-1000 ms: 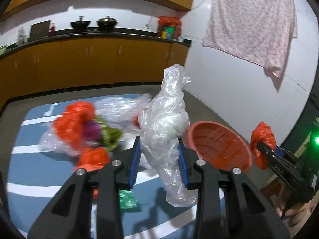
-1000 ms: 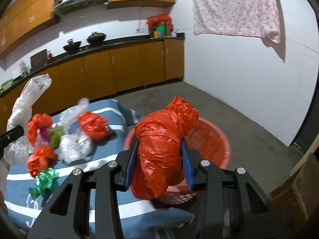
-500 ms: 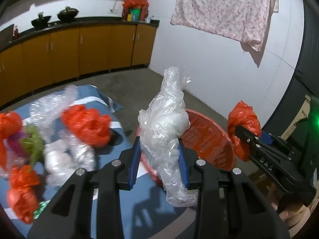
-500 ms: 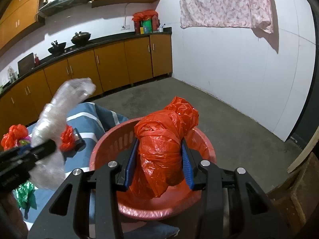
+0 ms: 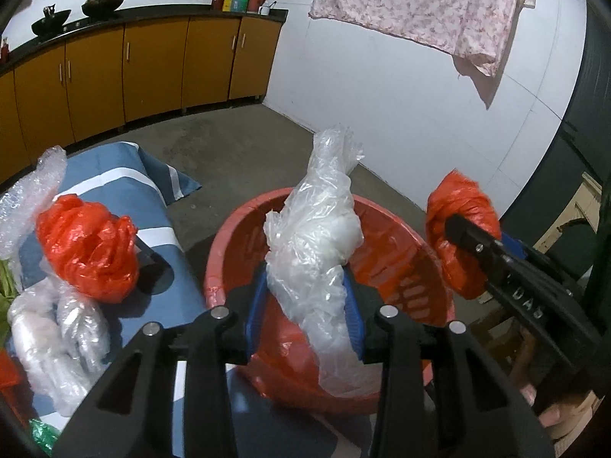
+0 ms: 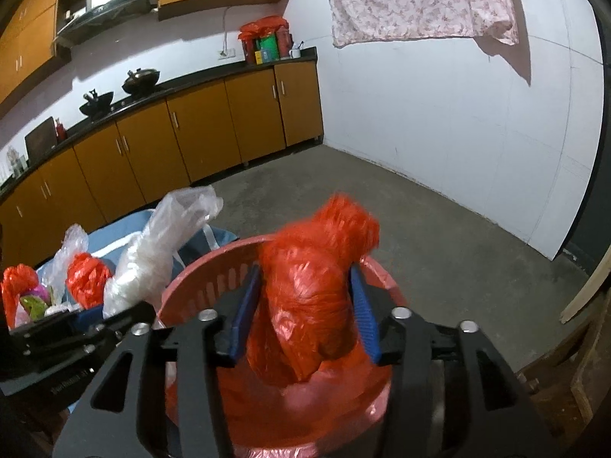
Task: Collect trash
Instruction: 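Carry both bags over the orange basket and open both tools to drop them, then grasp a red bag with the left tool while the right tool reaches the green bag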
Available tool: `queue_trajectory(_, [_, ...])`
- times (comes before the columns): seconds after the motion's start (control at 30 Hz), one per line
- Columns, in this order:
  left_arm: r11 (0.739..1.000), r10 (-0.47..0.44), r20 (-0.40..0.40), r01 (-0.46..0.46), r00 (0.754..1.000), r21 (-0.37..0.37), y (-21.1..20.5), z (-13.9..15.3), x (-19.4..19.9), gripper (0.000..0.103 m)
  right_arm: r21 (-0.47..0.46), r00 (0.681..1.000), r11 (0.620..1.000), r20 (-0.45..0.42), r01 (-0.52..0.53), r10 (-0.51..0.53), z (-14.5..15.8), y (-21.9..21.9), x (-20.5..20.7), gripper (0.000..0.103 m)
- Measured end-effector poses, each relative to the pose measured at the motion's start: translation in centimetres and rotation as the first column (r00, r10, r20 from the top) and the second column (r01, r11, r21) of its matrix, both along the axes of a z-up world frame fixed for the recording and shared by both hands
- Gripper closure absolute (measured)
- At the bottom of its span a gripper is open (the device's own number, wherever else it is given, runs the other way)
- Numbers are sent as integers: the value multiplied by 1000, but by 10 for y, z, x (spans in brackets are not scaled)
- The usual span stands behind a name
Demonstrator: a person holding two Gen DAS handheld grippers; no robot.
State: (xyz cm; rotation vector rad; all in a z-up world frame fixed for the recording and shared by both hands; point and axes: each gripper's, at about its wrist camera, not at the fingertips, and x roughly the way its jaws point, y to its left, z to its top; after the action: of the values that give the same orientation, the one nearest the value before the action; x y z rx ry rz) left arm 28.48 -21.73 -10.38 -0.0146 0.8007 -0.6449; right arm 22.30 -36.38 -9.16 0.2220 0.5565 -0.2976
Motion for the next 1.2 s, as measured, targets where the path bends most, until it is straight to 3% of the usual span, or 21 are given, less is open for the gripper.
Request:
queue_trajectory(0.07, [1000,4,-13,-4,1000,-7,2,-2,2,56,-4,1000,1000,13,3,-3,3,-1,-2,43])
queue_trajectory(0.23, [1000,25,-24,-25,999,-3,9,-4,4,50,-12,1000,1000,18,10,-9,6,-2,-4,36])
queue_trajectory(0.53, [991,132,42,-132,990,-2,61,18,-19,34,-71,999,997,32,39,-37,10,14,-21,11])
queue_trajectory(0.7, [977,208,90,-211,974,22,103,27,-42,32,-78,999,997,37,16,-13,11,34,-25,11])
queue_trajectory(0.83, [956,286,124,-292,950,29,141,35,-58,32,-80,998,996,40,-37,40,13,58,-26,11])
queue_trajectory(1.07, [890,440,167,-454,882,52,220,36,-78,32,-97,989,985,28,-139,143,11,103,-27,11])
queue_trajectory(1.2, [851,508,129,-519,852,78,260,22,-75,32,-99,980,975,13,-197,199,7,127,-27,11])
